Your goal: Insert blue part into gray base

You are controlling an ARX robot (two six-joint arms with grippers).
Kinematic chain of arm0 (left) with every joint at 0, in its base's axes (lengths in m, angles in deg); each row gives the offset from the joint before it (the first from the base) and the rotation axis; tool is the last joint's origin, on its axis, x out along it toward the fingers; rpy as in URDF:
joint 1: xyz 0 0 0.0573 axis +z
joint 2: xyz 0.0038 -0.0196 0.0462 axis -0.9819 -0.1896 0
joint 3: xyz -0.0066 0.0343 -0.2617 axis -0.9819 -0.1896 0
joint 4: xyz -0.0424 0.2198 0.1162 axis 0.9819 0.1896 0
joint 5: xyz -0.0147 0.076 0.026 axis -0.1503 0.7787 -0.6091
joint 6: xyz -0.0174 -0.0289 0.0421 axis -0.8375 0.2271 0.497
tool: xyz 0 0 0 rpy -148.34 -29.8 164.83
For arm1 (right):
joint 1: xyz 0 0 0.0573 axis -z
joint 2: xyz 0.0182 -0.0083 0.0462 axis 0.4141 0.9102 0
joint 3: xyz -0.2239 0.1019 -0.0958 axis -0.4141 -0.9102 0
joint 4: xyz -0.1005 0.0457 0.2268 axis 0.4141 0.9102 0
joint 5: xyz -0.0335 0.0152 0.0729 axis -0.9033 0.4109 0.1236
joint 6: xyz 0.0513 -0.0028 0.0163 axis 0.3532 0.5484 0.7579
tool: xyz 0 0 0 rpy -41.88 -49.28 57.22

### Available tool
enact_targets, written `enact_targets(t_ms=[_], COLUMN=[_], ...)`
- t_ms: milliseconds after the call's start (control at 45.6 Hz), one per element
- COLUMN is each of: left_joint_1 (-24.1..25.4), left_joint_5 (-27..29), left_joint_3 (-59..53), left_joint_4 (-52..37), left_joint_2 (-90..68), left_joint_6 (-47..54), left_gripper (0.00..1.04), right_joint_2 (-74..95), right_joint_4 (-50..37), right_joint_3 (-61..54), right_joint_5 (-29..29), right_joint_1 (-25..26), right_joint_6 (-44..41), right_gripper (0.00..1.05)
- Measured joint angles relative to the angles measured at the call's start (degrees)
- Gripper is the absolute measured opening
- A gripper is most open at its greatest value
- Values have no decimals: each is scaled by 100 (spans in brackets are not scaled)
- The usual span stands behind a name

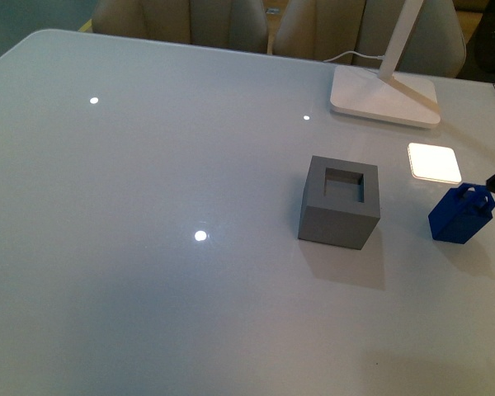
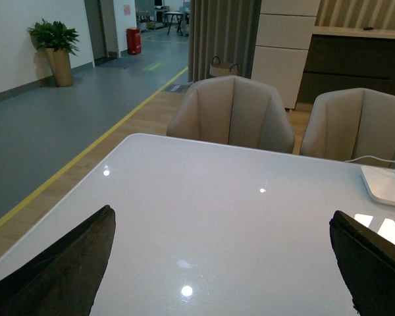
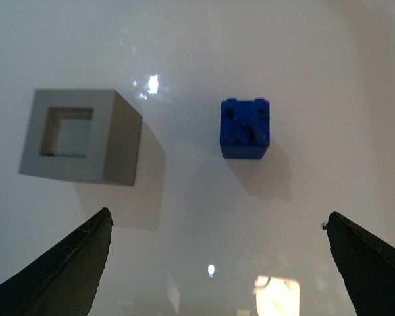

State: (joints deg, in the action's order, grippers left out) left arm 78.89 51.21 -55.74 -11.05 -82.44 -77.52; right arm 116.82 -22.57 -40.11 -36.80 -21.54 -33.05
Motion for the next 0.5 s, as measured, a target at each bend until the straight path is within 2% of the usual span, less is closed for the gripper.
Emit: enact_targets(t_ms=[220,505], left_joint_1=[0,0], left_joint_5=[0,0], left_joint_3=[0,0], left_joint_4=[0,0], left_joint_2=[0,0], left_joint_6=[0,0], left_gripper=[97,97], right_joint_2=[1322,2330], right_joint_4=[479,811], right_joint_3=[1204,2044], right_joint_5=[-98,-120], right_joint_1=[120,267], right_joint_6=[-79,-57], right_gripper=[96,96])
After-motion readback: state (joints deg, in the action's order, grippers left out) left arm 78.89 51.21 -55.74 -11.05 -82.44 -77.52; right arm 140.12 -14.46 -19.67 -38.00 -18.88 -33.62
